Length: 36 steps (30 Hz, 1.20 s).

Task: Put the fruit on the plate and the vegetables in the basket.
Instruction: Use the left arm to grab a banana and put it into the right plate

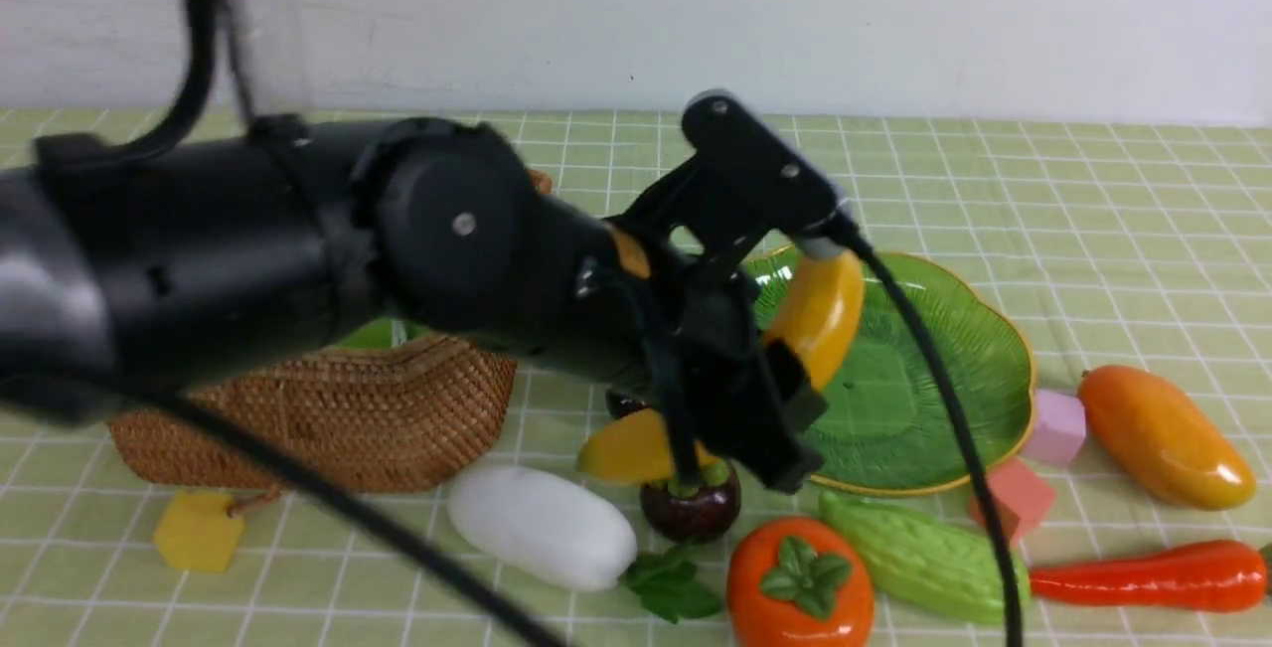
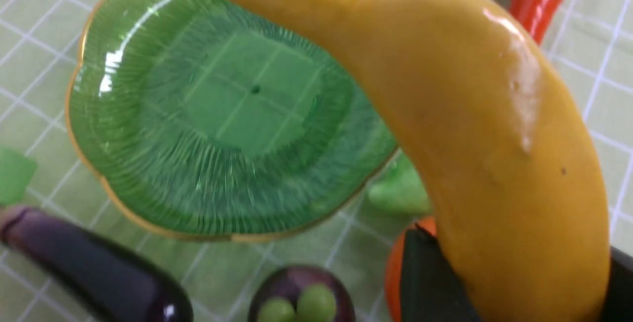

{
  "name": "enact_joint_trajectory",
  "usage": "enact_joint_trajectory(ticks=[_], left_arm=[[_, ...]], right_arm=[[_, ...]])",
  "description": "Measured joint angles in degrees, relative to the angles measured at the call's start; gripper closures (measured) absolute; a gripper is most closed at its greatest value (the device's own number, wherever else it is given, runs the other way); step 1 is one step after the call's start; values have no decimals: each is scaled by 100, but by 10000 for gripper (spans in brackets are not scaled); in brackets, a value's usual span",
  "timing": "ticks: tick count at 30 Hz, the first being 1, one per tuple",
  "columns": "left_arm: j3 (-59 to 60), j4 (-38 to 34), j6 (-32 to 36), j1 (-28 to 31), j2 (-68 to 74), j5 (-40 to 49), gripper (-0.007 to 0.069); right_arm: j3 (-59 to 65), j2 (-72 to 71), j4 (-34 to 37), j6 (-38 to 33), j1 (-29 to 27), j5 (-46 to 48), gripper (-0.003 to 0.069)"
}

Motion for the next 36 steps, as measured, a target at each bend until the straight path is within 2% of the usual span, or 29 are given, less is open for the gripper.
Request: enact_joint_trajectory(ticks=[4, 11, 17, 22, 24, 26, 27, 28, 31, 33, 36], left_arm=[[-1034, 13, -150, 0, 994, 166, 316], [-2734, 441, -341, 0, 2444, 310, 316], [-3431, 809, -416, 0, 3239, 310, 316], [-3519, 959, -399, 0, 3575, 182, 312], [-3526, 966, -397, -6, 3596, 80, 273], [-3531, 966, -397, -6, 3601, -31, 192], [-3531, 966, -397, -6, 3601, -45, 183], [-3537, 961, -397, -6, 3601, -138, 117], [-3549, 949, -397, -6, 3601, -230, 6], [-3549, 949, -397, -6, 3594, -167, -31], [-3549, 878, -427, -11, 3465, 253, -33]], right_arm=[[0, 0, -212, 317, 0, 357, 618], [0, 0, 180, 237, 0, 720, 611], [0, 0, 664, -93, 0, 733, 607], [0, 0, 911, -332, 0, 733, 605], [0, 0, 953, -347, 0, 733, 603], [0, 0, 990, -352, 0, 737, 601], [0, 0, 990, -352, 0, 737, 601], [0, 0, 1009, -352, 0, 737, 599], [0, 7, 1048, -358, 0, 737, 595], [0, 7, 1096, -403, 0, 737, 595], [0, 7, 1149, -502, 0, 743, 592]])
